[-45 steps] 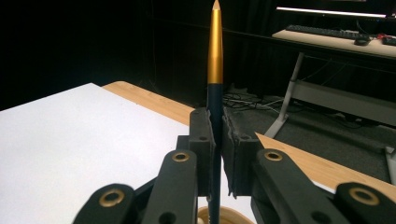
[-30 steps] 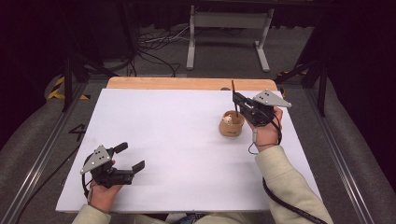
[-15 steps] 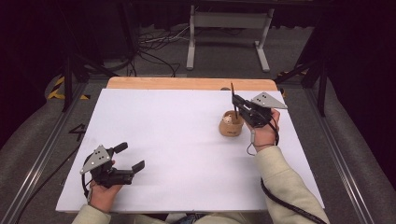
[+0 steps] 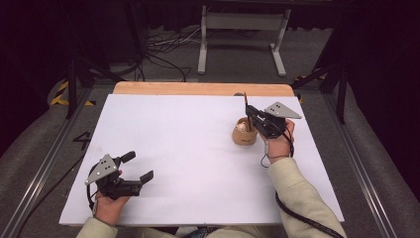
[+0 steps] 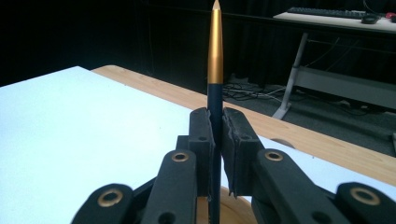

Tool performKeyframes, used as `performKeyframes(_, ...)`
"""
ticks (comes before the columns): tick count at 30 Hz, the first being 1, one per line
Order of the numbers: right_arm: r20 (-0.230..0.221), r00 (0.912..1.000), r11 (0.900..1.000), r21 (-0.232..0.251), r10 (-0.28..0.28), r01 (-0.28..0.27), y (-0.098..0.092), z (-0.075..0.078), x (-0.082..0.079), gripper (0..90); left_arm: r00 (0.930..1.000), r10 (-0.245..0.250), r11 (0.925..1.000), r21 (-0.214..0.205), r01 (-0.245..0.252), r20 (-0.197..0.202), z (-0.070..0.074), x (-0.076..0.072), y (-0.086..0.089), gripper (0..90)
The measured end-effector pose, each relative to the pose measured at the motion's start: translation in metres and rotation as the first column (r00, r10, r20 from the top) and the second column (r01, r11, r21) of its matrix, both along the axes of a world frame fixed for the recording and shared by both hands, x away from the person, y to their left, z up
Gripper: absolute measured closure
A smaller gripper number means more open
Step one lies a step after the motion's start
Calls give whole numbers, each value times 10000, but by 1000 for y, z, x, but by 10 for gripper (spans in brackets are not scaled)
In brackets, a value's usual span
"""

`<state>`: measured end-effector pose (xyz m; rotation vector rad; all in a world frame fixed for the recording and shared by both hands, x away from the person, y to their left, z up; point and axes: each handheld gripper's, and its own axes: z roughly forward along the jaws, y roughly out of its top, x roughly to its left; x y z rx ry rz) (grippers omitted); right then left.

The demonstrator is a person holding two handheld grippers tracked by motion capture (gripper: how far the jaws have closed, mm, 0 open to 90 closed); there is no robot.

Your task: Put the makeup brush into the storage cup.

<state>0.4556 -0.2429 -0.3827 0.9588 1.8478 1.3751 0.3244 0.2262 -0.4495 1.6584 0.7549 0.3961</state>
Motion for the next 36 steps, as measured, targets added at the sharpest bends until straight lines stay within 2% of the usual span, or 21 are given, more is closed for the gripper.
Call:
performKeyframes(23, -449, 9989, 9998, 90, -149, 153, -3, -18, 0, 820, 10000, 7, 10000, 72, -7, 7, 0, 0, -1, 25)
performKeyframes(25, -450, 9988, 9997, 132, -178, 184, -3, -17, 0, 722, 10000, -7, 10000, 85, 7, -7, 0, 0, -1, 25)
performKeyframes(26, -450, 9988, 9997, 132, -178, 184, -3, -17, 0, 722, 10000, -7, 10000, 85, 7, -7, 0, 0, -1, 25)
performKeyframes(27, -402, 9991, 9997, 202, -130, 138, -4, -16, -1, 679, 10000, -13, 10000, 88, 13, -7, 0, 0, -1, 25)
performKeyframes(29, -228, 9997, 9998, 186, -117, 121, -4, -13, -2, 555, 10000, -18, 10000, 95, 18, -5, 0, 0, -1, 25)
performKeyframes(36, 46, 9998, 9983, 553, -171, 168, -9, 0, -7, 354, 10000, 0, 10000, 91, 0, 18, 0, 1, -1, 25)
